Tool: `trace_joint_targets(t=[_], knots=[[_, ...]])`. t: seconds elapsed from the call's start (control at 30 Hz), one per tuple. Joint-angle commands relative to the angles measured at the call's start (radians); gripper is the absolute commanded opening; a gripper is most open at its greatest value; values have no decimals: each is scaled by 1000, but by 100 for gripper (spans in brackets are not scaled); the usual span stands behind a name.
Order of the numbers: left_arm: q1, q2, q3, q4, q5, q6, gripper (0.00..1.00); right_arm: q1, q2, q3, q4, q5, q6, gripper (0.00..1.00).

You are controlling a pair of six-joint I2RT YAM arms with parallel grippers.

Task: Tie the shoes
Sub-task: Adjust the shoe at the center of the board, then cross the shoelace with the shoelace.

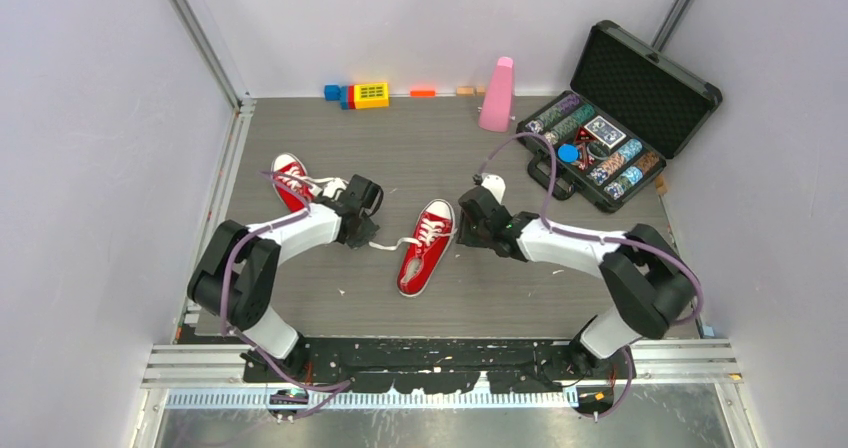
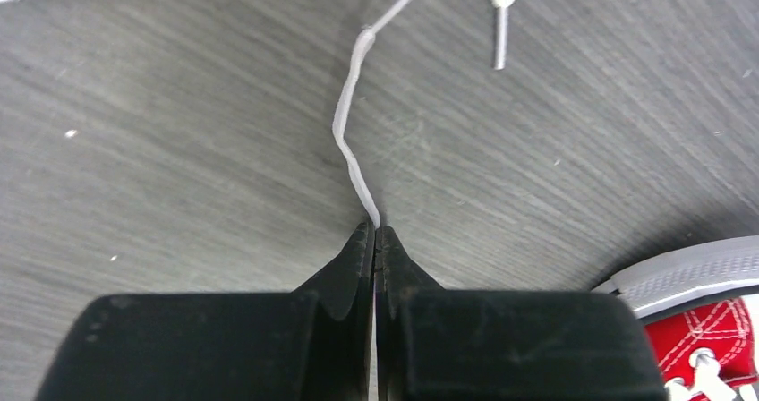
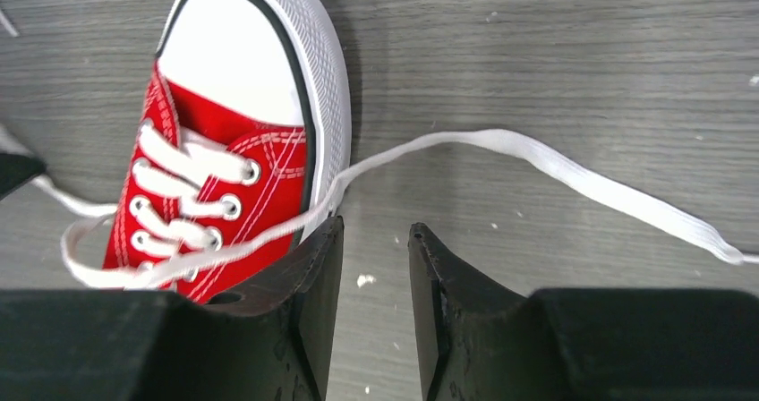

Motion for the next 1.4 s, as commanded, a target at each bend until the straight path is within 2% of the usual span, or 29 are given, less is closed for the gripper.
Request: trace_joint_targets(t=[0.0, 0.17, 0.27, 0.43, 0.53, 0.63, 0.93, 1.17, 1.23, 1.37], knots=[[9, 23, -10, 97, -21, 120, 0, -14, -139, -58, 3, 19, -27, 40], [8, -93, -34, 209, 36, 339, 0, -68, -215, -107, -28, -4, -32, 41], [8, -160, -39, 248, 139, 459, 0, -99, -199, -90, -32, -35, -42, 40], [8, -212, -41, 280, 312, 571, 0, -109, -89, 8, -58, -70, -63, 37], [8, -228, -60, 359, 447, 616, 0, -108, -6, 64, -62, -97, -57, 36], [8, -238, -63, 394, 510, 647, 0, -108, 56, 111, -61, -146, -36, 35], [8, -317, -59, 374, 546, 711, 0, -107, 173, 185, -10, -219, -13, 36], [7, -362, -55, 343, 548, 719, 0, -107, 146, 200, -25, -196, -29, 37], [7, -369, -47, 323, 527, 732, 0, -107, 113, 197, -55, -159, -39, 39], [7, -387, -21, 282, 511, 754, 0, -108, 42, 178, -135, -60, -43, 52]])
